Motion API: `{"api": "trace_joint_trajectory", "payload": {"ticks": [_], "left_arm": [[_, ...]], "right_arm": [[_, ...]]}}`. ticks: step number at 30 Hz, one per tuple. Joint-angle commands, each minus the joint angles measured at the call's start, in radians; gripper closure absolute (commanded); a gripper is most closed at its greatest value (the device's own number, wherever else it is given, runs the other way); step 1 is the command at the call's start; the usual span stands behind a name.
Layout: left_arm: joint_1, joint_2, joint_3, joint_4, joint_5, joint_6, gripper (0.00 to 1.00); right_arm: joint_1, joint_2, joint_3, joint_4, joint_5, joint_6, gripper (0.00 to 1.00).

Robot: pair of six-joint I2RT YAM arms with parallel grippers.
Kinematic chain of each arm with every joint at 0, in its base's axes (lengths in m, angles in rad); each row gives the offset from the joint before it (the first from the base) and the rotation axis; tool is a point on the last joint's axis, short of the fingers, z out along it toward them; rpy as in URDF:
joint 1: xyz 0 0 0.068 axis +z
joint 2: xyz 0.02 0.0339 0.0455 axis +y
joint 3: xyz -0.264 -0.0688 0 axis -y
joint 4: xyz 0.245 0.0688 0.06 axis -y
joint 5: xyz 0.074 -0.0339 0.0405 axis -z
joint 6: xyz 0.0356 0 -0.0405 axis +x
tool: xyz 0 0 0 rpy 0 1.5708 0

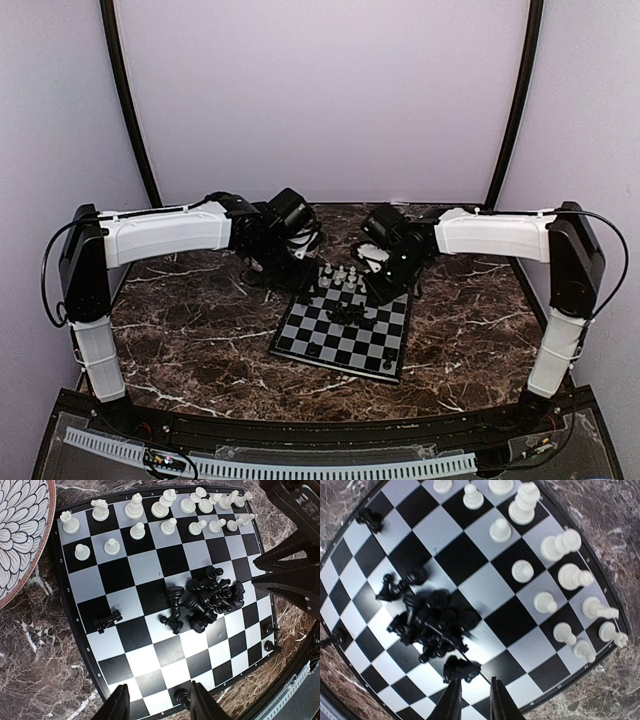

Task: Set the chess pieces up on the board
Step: Pick up the pawn from the chessboard.

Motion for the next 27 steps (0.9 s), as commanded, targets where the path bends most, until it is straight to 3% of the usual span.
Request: {"api": "trace_joint_trajectory", "payload": {"ticks": [1,27], "left_arm": [[0.005,-0.002,0.032,-0.033,-0.014,0.022,0.57],[0.008,-0.02,0.022,-0.06,-0.029,0.029,0.57]], "right_arm": [[-0.001,0.055,0.09,0.046,-0.046,-0.006,0.77],[-0.001,0.199,0.136,0.076,-0.025,0.017,0.82]]}}
